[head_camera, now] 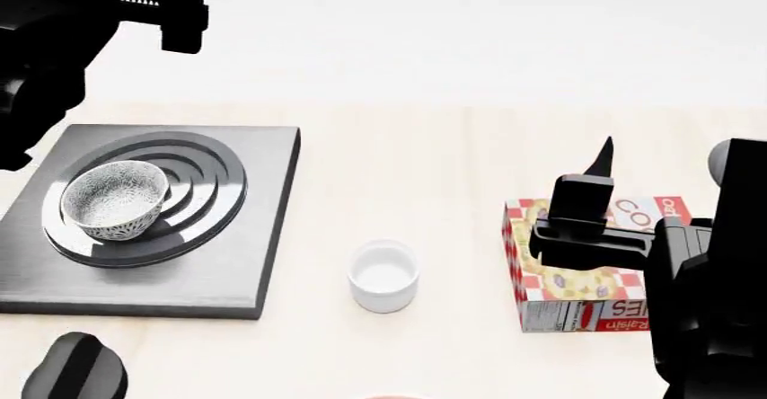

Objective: Pick the akita bowl on the stove and place it on the plate.

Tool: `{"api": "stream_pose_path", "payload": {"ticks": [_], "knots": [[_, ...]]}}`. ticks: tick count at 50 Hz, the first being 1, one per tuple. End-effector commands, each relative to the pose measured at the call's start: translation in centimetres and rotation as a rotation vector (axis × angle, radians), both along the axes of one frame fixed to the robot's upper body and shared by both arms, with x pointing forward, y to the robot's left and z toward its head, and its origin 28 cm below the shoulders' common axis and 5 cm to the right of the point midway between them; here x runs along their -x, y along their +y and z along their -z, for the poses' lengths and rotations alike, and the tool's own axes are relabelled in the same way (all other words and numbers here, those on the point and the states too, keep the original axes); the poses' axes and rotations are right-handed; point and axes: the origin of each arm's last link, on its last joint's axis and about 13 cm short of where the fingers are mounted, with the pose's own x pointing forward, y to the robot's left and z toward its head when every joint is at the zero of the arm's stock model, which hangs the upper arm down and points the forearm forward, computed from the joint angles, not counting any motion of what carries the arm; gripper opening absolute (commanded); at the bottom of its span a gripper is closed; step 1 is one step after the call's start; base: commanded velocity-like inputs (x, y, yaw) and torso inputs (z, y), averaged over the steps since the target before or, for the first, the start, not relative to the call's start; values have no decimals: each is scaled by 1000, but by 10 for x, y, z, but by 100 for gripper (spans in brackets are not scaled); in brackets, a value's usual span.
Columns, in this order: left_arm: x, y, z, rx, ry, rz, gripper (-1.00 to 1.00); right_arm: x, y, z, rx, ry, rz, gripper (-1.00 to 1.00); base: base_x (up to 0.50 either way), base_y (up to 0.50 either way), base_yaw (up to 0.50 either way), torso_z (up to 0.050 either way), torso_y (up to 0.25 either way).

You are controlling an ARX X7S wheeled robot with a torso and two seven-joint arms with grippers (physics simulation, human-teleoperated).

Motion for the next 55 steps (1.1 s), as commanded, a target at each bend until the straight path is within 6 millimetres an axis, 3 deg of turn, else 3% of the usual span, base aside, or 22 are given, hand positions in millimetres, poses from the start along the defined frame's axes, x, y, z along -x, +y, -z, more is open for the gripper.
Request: {"api": "stream_pose_path", "payload": {"ticks": [1, 18, 46, 55], "knots": [[-6, -1, 6, -5, 24, 17, 100, 0, -1, 1, -20, -5, 2, 100, 0, 0, 0, 0, 0], [-7, 4, 12, -49, -18, 39, 100, -1, -1, 0, -19, -5, 2, 100, 0, 0, 0, 0, -4], [-6, 2, 14, -49, -25, 55, 100, -1, -1, 1, -23, -3, 3, 100, 0, 0, 0, 0, -152], [-4, 2, 14, -49, -30, 52, 100, 0, -1, 1, -22, -3, 4, 100, 0, 0, 0, 0, -12]]}}
